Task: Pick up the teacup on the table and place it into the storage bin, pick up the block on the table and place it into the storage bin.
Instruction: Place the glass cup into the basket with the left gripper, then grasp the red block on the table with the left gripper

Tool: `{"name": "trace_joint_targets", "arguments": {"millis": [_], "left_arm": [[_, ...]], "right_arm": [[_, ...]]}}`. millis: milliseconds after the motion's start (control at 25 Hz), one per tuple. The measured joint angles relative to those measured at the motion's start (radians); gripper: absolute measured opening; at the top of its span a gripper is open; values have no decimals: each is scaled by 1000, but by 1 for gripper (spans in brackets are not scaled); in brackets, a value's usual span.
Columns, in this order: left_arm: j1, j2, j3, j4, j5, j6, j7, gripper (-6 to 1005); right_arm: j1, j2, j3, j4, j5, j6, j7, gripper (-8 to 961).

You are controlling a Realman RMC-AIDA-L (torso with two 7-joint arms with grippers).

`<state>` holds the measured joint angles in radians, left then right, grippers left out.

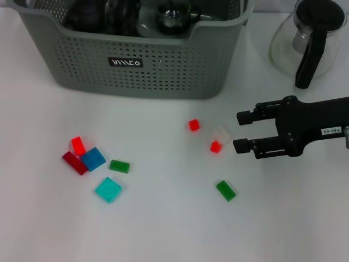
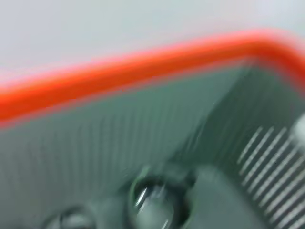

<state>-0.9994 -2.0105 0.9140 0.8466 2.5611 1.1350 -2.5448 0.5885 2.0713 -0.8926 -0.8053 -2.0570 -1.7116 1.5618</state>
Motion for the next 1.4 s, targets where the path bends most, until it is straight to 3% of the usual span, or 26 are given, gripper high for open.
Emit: {"name": "trace_joint_targets", "arguments": {"millis": [40,120,200,280,320,400,480,560,680,800,960,1280,1400], "left_arm": [[23,-6,-22,39,-50,23,21,422],[99,-20,-120,127,-274,102,125,474],[168,-11,-225,133,-575,214,251,513],[211,13,-298,81,-802,322,362,552],[235,41,-341,0,-968,431,452,571],[264,90,-366,-165,-1160,601,549,610],[292,122,-367,-270,-1267,722,578,649],[323,130,-363,-290,-1285,790,572,666],[367,128,-348,-198,-1165,845,562,661],[400,126,-289,-90,-909,875,564,658],[432,99,-187,58,-599,873,572,657],[438,-18,-142,364,-94,838,548,655],[454,-92,-132,514,73,810,549,654]], "right_arm": [[-1,0,0,0,0,0,0,712],[-3,0,0,0,1,-1,0,711],[-4,0,0,0,1,-3,-1,711],[-6,0,0,0,2,-3,-1,712],[-7,0,0,0,2,-3,-2,713],[-7,0,0,0,2,-3,-4,713],[-7,-1,0,0,2,-4,-5,713],[-7,0,0,0,2,-5,-5,713],[-3,0,0,0,2,-5,-5,714],[-3,-1,0,0,1,-6,-5,714],[-3,-2,0,0,0,-6,-5,714],[-1,-2,-1,0,-3,-8,4,713],[-3,-2,0,0,-3,-8,5,713]]}}
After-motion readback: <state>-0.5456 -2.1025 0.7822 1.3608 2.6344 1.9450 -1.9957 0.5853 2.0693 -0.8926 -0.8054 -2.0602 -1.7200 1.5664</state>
